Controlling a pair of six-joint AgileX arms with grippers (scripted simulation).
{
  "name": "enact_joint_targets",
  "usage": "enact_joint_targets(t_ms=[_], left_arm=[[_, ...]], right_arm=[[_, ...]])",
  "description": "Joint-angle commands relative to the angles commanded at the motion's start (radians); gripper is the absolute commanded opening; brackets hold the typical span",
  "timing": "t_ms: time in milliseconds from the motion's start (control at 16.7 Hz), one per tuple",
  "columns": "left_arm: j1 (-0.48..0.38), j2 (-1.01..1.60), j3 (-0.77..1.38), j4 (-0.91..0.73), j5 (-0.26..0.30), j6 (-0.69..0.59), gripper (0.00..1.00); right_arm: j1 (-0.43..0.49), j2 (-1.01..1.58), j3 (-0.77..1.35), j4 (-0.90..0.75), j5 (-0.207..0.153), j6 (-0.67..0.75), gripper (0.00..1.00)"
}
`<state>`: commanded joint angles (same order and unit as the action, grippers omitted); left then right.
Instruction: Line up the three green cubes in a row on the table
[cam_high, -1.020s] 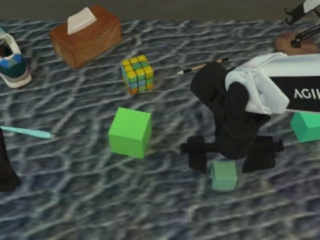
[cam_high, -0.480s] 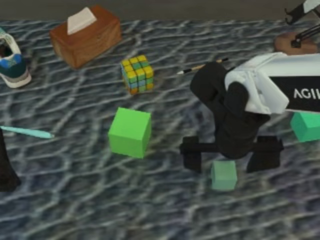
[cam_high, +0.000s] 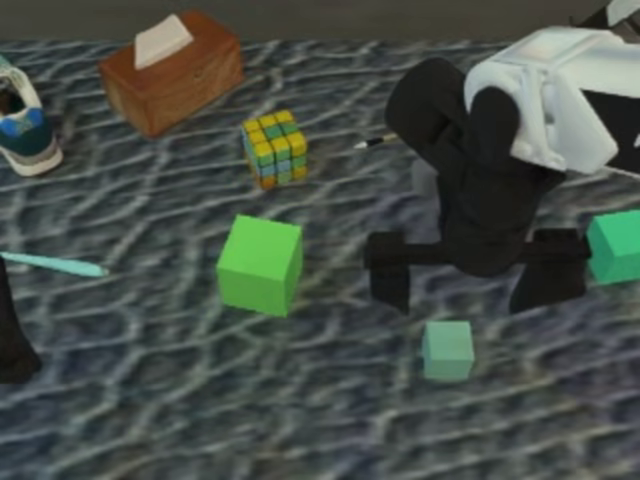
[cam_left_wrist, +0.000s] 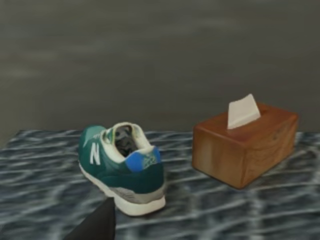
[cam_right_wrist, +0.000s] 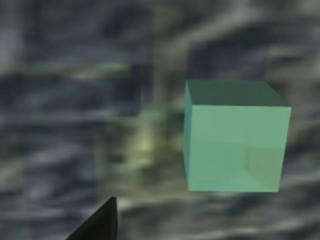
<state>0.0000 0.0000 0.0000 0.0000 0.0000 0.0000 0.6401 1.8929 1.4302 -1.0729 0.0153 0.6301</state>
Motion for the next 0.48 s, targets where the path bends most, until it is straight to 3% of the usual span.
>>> enact_joint_targets(t_ms=[300,480], left_arm=[[0.0,0.0,0.0,0.0,0.0,0.0,1.0],[0.0,0.0,0.0,0.0,0.0,0.0,1.0]], right_arm=[[-0.007,0.0,0.003,-0.004,0.0,-0.003,1.0],[-0.061,0.025,0.034,-0.015,-0.001,-0.071,1.0]])
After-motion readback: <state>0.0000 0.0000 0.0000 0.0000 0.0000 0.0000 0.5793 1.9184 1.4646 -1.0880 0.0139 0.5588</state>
